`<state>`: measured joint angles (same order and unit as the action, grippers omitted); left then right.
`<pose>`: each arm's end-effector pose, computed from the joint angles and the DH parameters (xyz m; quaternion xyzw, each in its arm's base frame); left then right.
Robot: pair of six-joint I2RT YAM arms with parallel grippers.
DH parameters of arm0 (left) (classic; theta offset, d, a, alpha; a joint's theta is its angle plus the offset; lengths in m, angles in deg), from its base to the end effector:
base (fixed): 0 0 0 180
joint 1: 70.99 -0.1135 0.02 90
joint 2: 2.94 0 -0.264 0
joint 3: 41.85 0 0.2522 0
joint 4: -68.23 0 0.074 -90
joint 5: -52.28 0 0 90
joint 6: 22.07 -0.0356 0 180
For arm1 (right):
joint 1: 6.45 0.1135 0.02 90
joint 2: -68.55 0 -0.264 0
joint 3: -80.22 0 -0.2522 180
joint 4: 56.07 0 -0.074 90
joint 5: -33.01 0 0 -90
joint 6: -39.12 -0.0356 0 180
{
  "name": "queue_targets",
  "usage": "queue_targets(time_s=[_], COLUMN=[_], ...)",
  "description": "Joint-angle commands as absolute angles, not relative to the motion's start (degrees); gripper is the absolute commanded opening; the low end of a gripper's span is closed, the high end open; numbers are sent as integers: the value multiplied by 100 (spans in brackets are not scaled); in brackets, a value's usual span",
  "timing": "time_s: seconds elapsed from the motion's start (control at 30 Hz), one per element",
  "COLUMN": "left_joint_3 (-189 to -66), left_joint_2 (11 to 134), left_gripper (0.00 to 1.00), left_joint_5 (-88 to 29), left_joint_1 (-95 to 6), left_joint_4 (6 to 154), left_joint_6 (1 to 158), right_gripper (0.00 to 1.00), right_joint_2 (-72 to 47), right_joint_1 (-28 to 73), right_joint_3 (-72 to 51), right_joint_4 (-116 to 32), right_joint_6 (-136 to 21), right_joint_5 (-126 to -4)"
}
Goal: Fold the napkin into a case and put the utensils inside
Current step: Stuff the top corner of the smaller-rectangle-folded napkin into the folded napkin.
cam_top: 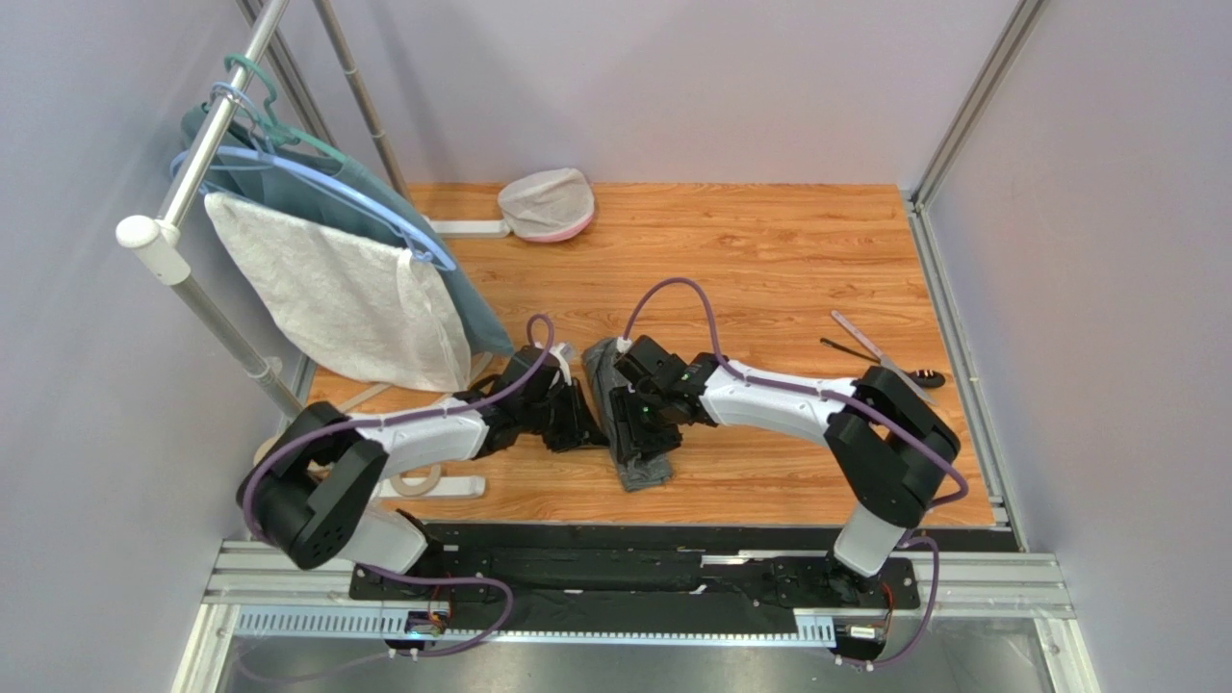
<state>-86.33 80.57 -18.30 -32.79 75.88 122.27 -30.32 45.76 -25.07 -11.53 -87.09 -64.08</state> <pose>0.1969 -0.1700 0.1387 -0.0670 0.9157 -0.3712 0.1382 0.1991 0.2639 0.1693 -0.1478 0.9698 0.1722 0.0898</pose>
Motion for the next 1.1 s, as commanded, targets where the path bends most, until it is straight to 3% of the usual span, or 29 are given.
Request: queue_targets(time_s=[0.0, 0.17, 0.3, 0.7, 0.8, 0.9, 1.07], left_joint_3=[-9225, -9584, -10306, -9683, -9411, -9226, -9252], left_joint_2=[7293, 7316, 8431, 9303, 9549, 9612, 9437], left_gripper=[13, 14, 8, 6, 5, 5, 5], left_joint_5=[-2181, -1508, -645, -485, -441, -502, -661], left_joint_1=[-3494, -3951, -3882, -3583, -3574, -3574, -3574], left_joint_4=[8962, 8569, 8289, 7329, 7048, 6889, 7047], left_joint_6=[11627, 11557, 11477, 11574, 11513, 11434, 11345], right_gripper=[48, 54, 56, 55, 51, 36, 25], right_joint_2=[-2366, -2101, -1961, -1399, -1144, -1283, -2065], right_joint_1=[4418, 4277, 4233, 3820, 3767, 3776, 3802], right_joint_3=[-2827, -3065, -3188, -3601, -3601, -3697, -4303], right_joint_4=[-1726, -2148, -2332, -2360, -2201, -2657, -4168], right_joint_6=[-8639, -8612, -8665, -8850, -8858, -9121, -9500], right_joint_5=[-7112, -7693, -7991, -8240, -8185, -8439, -8827])
